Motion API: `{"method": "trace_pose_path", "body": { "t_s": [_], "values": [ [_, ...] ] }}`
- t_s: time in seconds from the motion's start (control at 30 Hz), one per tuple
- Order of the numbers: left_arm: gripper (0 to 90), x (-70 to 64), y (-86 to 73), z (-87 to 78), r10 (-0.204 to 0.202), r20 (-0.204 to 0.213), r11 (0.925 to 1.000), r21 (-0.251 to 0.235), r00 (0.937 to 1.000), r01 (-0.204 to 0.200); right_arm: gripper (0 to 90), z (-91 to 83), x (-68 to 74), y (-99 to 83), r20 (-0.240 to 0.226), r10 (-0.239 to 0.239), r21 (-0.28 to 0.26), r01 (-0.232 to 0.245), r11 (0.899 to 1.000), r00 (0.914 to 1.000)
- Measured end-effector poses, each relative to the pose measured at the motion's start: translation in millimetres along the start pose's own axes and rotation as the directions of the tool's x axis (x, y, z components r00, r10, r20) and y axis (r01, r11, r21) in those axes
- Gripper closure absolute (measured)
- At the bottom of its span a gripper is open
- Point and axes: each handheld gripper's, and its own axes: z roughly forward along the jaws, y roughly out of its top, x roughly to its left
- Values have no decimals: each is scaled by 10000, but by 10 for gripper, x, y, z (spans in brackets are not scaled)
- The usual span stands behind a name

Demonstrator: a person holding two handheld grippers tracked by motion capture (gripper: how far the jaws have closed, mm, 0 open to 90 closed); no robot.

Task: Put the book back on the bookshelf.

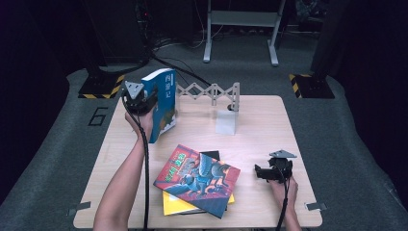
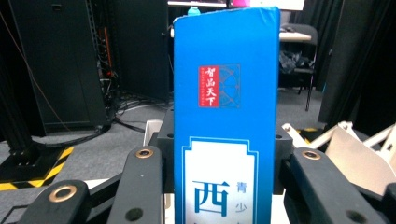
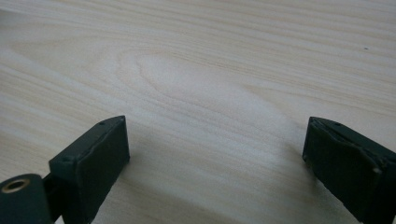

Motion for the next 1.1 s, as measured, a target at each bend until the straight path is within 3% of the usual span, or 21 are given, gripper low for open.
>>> {"method": "trace_pose_path", "body": {
  "t_s": [0.27, 0.7, 1.1],
  "values": [
    [611, -2, -37, -189, 180, 158, 9984, 528, 9997, -188, 65, -2, -1, -1, -36, -4, -12, 4, 10000, 10000],
    [608, 98, -133, -455, -39, 315, 9946, 1039, 9995, 6, 66, -4, -3, -1, -60, -53, 19, 53, 10000, 10000],
    [604, 245, -206, -622, -62, 666, 9808, 1947, 9978, -69, 67, -5, -1, -1, -72, -56, 27, 56, 10000, 10000]
  ]
}}
